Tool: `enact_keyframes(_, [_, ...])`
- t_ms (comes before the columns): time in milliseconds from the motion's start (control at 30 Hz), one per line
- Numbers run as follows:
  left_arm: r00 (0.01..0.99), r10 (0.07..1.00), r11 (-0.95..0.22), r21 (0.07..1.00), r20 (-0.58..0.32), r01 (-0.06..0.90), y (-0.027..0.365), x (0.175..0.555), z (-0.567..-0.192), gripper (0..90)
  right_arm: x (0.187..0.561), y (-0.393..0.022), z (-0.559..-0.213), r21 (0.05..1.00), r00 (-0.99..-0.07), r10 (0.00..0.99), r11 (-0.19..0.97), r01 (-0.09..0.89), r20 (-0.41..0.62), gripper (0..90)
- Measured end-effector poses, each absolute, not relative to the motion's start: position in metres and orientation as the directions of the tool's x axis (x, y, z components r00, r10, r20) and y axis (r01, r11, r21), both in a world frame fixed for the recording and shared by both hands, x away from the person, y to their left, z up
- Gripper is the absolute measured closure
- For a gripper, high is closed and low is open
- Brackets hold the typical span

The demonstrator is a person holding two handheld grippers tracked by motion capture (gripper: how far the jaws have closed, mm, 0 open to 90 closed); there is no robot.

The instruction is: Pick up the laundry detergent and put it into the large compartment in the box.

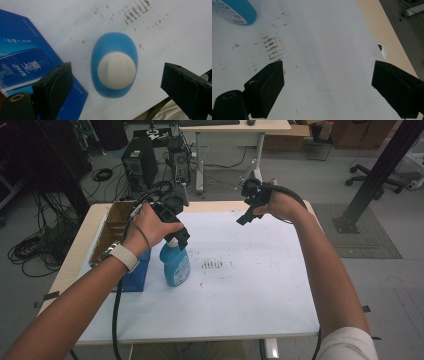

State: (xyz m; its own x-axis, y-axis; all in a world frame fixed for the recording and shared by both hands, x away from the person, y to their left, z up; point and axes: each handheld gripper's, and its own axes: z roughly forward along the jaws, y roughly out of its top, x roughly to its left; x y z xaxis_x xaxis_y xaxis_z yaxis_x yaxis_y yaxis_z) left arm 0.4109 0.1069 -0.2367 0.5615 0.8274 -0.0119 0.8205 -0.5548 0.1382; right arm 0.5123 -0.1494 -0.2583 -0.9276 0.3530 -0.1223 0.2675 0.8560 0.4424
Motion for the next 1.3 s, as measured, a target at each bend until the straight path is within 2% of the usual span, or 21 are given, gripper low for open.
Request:
enact_keyframes(633, [0.554, 0.832, -0.546, 0.133, -0.033, 0.827, 0.106, 0.411, -0.255, 9.9, 0.513, -0.148, -0.26, 0.443, -0.929, 0.349, 0.856, 0.265, -0.119, 10.9])
enact_keyframes(833, [0.555, 0.832, -0.549, 0.138, -0.003, 0.824, 0.105, 0.411, -0.261, 9.9, 0.512, -0.148, -0.26, 0.445, -0.93, 0.349, 0.855, 0.265, -0.117, 10.9])
enact_keyframes(1300, [0.556, 0.831, -0.548, 0.148, -0.013, 0.823, 0.105, 0.412, -0.272, 10.5, 0.513, -0.147, -0.26, 0.444, -0.931, 0.346, 0.857, 0.263, -0.117, 10.9])
